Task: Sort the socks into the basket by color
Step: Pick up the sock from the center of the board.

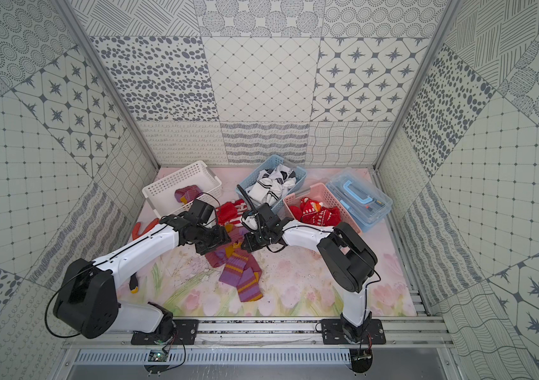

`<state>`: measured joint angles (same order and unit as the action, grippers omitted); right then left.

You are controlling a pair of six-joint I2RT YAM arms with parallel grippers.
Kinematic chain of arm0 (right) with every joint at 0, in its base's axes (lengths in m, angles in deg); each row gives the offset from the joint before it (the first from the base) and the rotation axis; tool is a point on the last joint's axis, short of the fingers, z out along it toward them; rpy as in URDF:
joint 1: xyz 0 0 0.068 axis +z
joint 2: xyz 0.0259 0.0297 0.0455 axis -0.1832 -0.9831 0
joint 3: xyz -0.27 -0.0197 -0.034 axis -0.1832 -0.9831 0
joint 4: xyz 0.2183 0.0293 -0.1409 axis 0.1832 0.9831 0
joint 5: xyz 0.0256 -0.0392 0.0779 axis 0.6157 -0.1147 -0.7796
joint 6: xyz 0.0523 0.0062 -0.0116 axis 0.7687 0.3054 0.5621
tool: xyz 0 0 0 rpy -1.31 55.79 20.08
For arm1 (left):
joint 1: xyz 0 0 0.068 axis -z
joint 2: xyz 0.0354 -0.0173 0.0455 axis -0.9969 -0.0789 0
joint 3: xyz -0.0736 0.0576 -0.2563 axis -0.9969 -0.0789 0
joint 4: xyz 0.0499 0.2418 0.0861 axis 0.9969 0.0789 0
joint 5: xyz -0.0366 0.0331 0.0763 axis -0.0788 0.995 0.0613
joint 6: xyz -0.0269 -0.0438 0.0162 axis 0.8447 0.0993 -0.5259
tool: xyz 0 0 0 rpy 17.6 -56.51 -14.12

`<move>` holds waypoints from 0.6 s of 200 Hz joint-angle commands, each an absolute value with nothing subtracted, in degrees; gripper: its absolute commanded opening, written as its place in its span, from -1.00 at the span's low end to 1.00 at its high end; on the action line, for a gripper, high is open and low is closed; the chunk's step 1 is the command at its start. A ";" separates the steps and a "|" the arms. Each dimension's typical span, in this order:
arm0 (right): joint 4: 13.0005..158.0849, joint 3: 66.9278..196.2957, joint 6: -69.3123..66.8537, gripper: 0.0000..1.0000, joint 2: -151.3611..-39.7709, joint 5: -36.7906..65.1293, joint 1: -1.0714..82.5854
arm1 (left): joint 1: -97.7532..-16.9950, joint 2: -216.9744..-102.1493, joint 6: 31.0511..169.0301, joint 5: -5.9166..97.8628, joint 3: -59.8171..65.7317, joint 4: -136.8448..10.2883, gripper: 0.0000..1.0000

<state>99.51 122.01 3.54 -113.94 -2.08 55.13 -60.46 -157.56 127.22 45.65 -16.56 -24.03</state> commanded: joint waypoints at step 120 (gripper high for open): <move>99.23 118.74 5.20 -1.00 -107.37 -2.76 51.10 | -59.22 -163.61 126.54 56.52 -18.46 -15.95 0.46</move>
<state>100.17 119.94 4.72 -109.42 -2.50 52.05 -59.82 -162.81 126.70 51.13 -18.20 -21.19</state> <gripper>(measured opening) 0.068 0.727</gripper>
